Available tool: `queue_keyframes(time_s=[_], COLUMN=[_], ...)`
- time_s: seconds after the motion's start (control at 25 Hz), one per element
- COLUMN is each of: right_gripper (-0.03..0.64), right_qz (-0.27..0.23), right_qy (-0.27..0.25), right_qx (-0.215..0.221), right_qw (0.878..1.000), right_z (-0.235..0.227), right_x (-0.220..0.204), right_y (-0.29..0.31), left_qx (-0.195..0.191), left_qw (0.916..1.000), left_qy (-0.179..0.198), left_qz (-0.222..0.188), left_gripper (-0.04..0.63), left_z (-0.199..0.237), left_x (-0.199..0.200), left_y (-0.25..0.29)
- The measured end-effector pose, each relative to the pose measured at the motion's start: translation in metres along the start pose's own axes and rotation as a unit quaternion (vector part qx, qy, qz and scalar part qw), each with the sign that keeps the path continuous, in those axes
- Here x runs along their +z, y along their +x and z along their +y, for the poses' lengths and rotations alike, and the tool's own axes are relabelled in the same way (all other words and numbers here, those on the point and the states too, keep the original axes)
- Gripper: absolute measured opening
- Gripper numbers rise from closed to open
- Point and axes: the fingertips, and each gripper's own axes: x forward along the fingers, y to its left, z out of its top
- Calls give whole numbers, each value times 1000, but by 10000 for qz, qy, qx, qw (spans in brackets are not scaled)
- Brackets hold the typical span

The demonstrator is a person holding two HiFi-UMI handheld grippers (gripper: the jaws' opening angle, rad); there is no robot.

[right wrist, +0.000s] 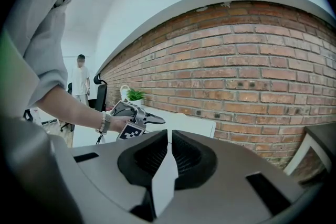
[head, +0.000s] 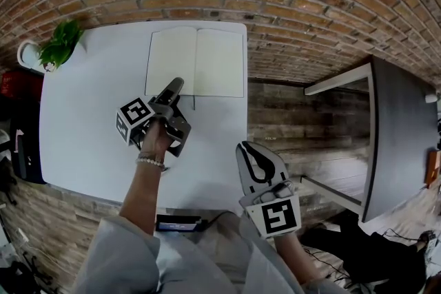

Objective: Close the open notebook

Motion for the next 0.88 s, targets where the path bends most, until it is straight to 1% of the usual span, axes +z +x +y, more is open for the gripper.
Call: queue_keyframes(time_s=[0.24, 0.32, 0.48, 0.56, 0.6, 0.72, 0.88], right_gripper=[54, 54, 54, 54, 54, 54, 54], right_qz=[-9, -9, 14, 37, 43, 37, 47], right_qy=[-12, -9, -13, -8, 0, -11, -14], right_qx=[9, 5, -8, -12, -15, -12, -13], right_qw=[10000, 10000, 10000, 10000, 10000, 10000, 10000], right_z=[-2, -2, -1, 0, 0, 1, 2], right_x=[-1, -2, -3, -3, -4, -5, -6], right_y=[0, 0, 0, 0, 0, -1, -3], left_qx=[-25, 41, 215, 270, 285, 275, 234], left_qw=[10000, 9999, 9994, 9988, 9984, 9966, 9933], left_qy=[89, 159, 282, 399, 486, 771, 1129], left_qz=[27, 33, 21, -5, -15, 0, 33], left_gripper=[301, 261, 140, 83, 67, 47, 40], left_z=[3, 8, 17, 18, 18, 16, 11], left_x=[-1, -2, -1, 2, 2, 2, 1], left_y=[0, 0, -3, -4, -4, -4, -4])
